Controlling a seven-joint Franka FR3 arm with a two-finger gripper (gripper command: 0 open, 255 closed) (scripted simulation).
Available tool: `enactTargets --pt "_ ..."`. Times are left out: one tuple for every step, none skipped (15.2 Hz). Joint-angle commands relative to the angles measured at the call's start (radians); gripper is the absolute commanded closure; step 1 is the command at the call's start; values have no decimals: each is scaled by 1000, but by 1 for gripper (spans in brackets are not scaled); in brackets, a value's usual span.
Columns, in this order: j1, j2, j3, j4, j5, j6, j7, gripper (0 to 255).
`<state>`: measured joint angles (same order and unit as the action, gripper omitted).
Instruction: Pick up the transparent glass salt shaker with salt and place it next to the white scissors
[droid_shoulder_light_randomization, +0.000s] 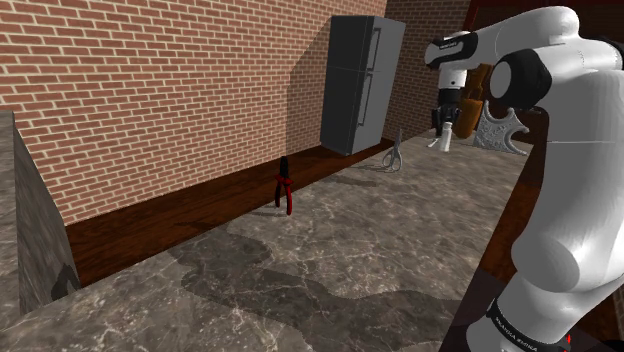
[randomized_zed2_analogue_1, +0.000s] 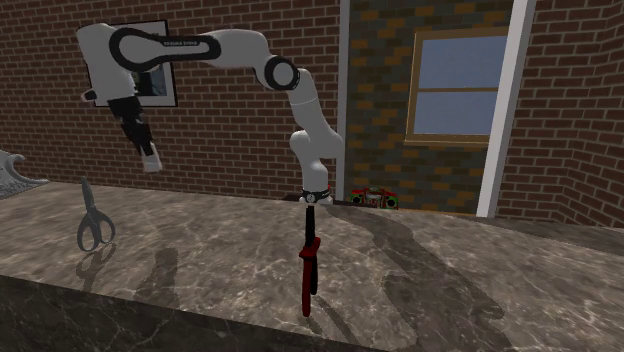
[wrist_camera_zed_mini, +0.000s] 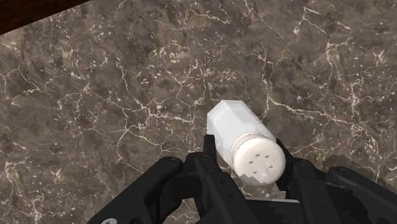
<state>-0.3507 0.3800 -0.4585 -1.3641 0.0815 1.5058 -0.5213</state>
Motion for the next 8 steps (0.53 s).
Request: enactTargets --pt "3 -4 0 -34 -1 31 1 255" --pt "5 -4 1 -49 -1 45 1 255" --pt "6 -5 1 -62 -1 58 2 255" --pt "7 -5 2 -76 -1 72 2 255" --pt "8 -4 2 -89 -1 85 3 255" --pt "9 -4 3 -102 0 98 3 255" --pt "10 -3 3 -114 0 111 3 255" --pt "10 -2 4 -126 1 124 3 255"
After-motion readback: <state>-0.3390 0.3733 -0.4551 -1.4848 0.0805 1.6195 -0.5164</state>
